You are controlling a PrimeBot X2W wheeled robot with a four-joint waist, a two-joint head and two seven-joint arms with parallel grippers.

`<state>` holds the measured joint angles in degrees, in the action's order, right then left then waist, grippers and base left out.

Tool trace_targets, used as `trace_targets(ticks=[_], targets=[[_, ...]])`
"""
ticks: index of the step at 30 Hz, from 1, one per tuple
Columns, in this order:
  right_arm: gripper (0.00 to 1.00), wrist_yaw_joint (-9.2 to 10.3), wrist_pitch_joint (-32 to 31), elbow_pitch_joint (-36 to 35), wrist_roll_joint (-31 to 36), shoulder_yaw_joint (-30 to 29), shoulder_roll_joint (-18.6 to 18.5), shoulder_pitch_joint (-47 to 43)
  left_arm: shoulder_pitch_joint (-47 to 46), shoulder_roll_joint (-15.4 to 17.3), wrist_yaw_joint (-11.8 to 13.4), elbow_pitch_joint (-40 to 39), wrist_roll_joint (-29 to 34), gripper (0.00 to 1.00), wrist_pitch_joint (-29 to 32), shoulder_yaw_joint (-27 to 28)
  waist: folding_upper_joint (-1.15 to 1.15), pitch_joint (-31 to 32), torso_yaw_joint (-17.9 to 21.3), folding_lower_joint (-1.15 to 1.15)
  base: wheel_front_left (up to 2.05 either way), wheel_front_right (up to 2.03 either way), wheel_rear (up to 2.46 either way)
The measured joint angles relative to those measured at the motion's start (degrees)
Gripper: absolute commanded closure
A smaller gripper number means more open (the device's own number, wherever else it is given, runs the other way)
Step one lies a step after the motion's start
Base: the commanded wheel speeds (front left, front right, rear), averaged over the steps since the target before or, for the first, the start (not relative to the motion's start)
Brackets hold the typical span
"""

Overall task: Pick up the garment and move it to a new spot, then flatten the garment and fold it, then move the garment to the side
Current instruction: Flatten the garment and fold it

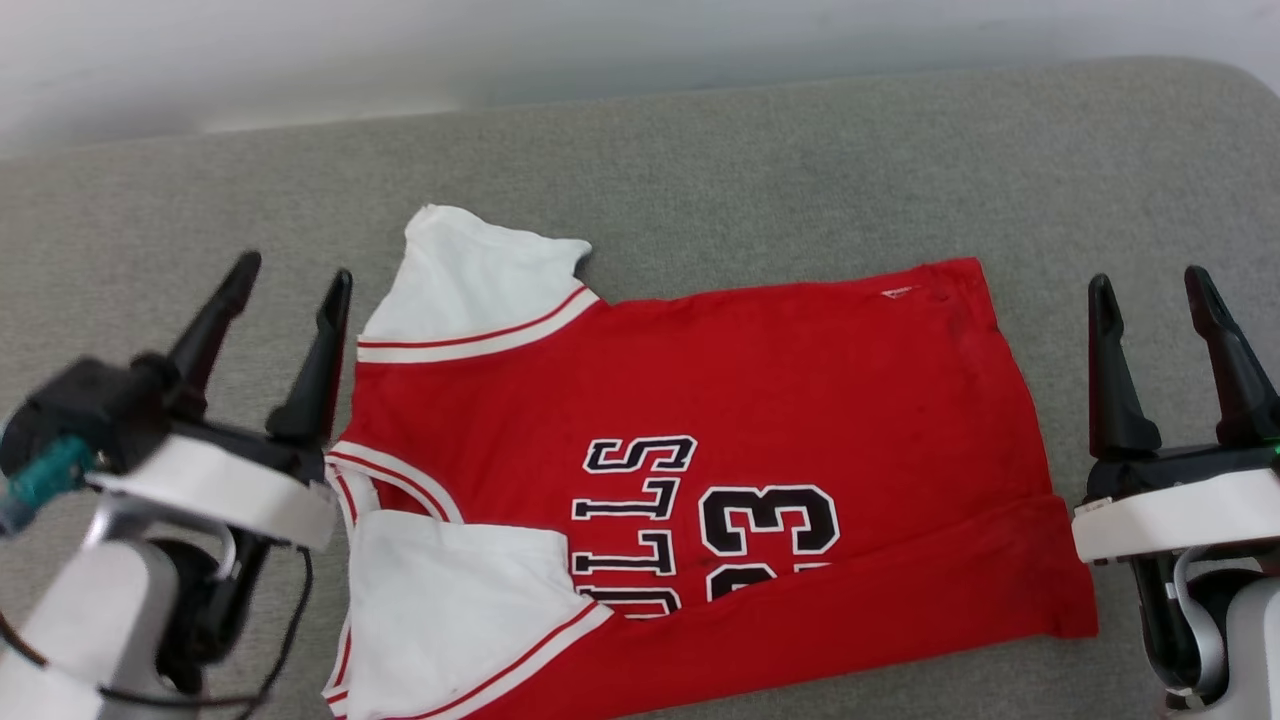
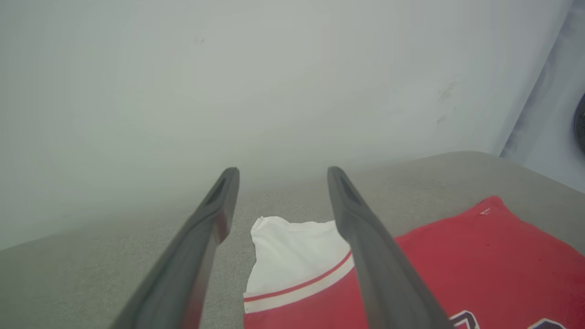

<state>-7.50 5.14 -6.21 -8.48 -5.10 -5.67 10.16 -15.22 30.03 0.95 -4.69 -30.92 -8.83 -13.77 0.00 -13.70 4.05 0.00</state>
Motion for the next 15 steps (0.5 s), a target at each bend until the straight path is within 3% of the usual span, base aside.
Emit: trace_targets(ticks=[3, 8, 15], targets=[[0.00, -0.01, 0.53, -0.26, 0.32, 0.44, 0.42, 0.81, -4.56, 2.14, -2.19, 1.66, -1.41, 0.00, 4.46, -0.16, 0.00, -1.70, 0.89, 0.00, 0.00, 0.00, 0.00], [0.00, 0.00, 1.41, -0.16, 0.41, 1.78, 1.21, 2.31, -16.47, 7.32, -6.23, 7.55, -5.48, 0.00, 19.07, -1.99, 0.00, -6.09, 3.37, 0.01, 0.00, 0.00, 0.00], [0.00, 0.00, 2.99, 1.51, -0.03, 3.81, 2.09, 3.94, -28.83, 13.45, -7.54, 15.61, -12.07, 0.00, 42.94, -5.00, 0.00, -10.96, 7.87, 0.01, 0.00, 0.00, 0.00]])
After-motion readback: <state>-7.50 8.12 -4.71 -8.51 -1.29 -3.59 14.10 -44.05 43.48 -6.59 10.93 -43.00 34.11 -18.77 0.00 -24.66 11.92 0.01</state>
